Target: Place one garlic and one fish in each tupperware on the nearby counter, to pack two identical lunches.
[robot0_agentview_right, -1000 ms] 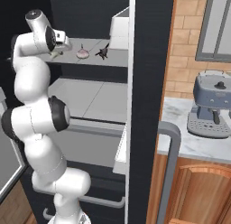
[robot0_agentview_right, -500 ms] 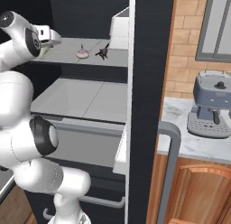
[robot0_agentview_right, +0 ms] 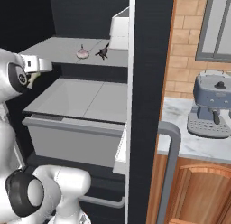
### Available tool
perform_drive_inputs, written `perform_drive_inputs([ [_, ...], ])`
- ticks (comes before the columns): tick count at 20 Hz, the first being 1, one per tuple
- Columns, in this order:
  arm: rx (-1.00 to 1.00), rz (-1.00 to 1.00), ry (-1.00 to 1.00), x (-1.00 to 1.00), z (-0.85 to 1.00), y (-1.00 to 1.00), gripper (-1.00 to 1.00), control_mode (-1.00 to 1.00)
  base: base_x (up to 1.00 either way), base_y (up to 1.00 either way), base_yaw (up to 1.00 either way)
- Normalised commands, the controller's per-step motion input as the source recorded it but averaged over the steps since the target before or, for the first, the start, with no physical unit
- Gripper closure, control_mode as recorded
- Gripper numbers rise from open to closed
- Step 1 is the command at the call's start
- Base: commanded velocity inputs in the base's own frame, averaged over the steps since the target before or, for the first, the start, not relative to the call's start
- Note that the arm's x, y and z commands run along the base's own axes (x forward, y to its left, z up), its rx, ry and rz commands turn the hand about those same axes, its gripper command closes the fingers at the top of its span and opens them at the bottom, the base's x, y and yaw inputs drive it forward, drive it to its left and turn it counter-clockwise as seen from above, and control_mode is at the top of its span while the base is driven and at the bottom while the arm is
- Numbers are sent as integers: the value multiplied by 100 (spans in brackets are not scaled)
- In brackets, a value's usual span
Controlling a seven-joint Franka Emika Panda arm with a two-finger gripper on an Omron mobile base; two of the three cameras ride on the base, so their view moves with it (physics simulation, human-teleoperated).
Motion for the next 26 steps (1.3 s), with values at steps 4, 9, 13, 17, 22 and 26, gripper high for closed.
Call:
perform_drive_inputs([
  [4, 14, -15, 11, -100, -64, -23, 100, -100, 0, 0, 0],
  [9, 6, -7, 5, -40, -26, -10, 100, 100, -60, -12, -12],
  [13, 0, 0, 0, 0, 0, 0, 100, 100, -100, -5, -21],
  [17, 0, 0, 0, 0, 0, 0, 100, 100, -100, 0, -30],
  [22, 0, 0, 0, 0, 0, 0, 100, 100, -100, -8, -57],
  [26, 0, 0, 0, 0, 0, 0, 100, 100, -100, -40, -62],
])
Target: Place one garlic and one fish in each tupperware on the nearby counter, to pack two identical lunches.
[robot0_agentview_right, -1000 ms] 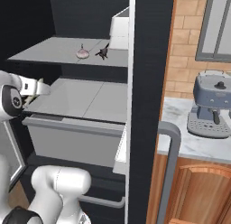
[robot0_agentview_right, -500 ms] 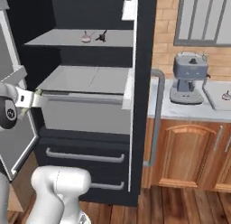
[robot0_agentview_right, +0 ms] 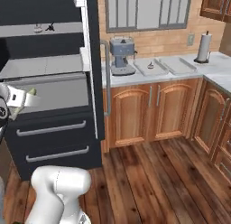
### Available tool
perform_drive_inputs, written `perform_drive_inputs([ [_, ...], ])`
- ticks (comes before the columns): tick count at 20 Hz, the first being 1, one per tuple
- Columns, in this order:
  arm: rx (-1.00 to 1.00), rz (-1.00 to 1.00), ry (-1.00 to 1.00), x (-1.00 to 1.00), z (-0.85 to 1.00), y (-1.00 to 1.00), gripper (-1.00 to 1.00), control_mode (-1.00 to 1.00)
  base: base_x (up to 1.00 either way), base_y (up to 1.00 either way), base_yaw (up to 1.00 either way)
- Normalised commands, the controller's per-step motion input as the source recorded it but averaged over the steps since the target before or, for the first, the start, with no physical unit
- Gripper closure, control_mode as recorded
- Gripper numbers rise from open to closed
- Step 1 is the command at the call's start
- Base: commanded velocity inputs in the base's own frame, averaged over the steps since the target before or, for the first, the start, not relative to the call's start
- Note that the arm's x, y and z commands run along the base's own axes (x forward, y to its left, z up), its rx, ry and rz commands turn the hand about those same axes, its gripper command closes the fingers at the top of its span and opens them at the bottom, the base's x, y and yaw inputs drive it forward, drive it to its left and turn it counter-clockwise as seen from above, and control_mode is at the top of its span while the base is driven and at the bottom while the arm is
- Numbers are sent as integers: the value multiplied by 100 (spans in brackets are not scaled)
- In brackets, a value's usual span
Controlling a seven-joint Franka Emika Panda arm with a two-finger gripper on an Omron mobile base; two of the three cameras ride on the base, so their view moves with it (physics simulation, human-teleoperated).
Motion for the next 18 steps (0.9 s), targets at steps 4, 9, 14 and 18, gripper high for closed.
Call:
perform_drive_inputs([
  [4, 0, 0, 0, 0, 0, 0, 100, 100, -46, -99, -60],
  [9, 0, 0, 0, 0, 0, 0, 100, 100, 45, -100, -41],
  [14, 0, 0, 0, 0, 0, 0, 100, 100, 100, -99, -5],
  [18, 0, 0, 0, 0, 0, 0, 100, 100, 100, -64, 4],
])
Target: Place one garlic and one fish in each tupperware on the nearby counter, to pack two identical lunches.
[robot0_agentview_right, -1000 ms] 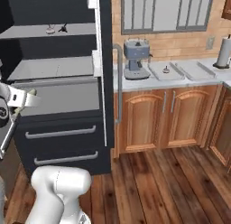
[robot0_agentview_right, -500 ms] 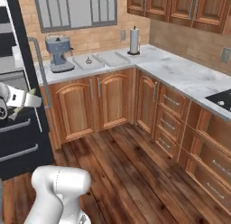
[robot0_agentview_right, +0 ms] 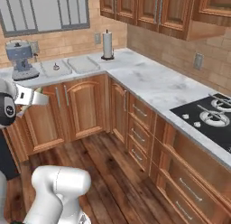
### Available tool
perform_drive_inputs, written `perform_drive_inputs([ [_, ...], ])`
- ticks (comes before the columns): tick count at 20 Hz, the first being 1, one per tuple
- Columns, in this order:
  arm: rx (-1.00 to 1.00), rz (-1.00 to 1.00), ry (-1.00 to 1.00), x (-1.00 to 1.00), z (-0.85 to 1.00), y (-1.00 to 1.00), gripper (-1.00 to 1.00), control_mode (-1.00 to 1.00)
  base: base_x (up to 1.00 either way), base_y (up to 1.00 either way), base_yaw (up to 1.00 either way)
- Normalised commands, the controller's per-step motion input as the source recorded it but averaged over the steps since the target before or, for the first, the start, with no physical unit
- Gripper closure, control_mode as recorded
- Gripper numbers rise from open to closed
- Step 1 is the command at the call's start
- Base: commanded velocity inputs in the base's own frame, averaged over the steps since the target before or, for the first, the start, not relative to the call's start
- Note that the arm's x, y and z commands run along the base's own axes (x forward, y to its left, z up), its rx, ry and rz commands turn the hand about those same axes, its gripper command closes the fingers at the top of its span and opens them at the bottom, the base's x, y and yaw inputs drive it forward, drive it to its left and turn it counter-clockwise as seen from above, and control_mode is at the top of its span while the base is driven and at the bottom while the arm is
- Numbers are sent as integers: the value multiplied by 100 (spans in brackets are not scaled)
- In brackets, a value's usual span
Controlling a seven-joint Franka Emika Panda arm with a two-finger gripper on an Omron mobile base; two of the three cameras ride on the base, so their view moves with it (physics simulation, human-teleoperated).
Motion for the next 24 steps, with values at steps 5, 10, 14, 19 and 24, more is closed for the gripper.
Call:
perform_drive_inputs([
  [5, 0, 0, 0, 0, 0, 0, 100, 100, 100, -24, 31],
  [10, 0, 0, 0, 0, 0, 0, 100, 100, 100, -22, 45],
  [14, 0, 0, 0, 0, 0, 0, 100, 100, 100, -23, 45],
  [19, 0, 0, 0, 0, 0, 0, 100, 100, 100, -18, 41],
  [24, 0, 0, 0, 0, 0, 0, 100, 100, 100, -15, 37],
])
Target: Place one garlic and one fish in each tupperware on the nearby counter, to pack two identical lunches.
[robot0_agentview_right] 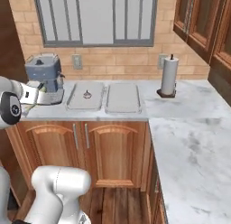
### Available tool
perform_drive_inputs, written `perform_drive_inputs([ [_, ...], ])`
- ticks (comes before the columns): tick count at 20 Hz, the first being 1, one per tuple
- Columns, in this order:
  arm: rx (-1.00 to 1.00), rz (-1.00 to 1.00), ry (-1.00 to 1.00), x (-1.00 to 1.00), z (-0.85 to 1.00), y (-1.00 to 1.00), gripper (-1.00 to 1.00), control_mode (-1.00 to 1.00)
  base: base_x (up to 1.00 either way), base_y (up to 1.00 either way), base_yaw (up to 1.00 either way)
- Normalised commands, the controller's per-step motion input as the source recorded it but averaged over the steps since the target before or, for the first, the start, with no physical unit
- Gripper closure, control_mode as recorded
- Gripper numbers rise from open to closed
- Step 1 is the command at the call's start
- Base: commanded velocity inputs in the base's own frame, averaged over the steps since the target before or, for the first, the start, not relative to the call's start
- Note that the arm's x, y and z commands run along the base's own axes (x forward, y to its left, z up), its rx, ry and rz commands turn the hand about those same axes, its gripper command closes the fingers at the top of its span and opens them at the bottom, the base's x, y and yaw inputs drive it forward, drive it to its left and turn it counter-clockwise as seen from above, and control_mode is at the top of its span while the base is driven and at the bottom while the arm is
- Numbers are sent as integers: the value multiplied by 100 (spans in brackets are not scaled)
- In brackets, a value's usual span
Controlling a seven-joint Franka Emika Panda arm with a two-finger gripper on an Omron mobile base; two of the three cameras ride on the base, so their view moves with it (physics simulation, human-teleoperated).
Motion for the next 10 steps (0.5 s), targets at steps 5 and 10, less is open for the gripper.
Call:
perform_drive_inputs([
  [5, 0, 0, 0, 0, 0, 0, 100, 100, 100, -34, 25],
  [10, 0, 0, 0, 0, 0, 0, 100, 100, 100, -50, 13],
])
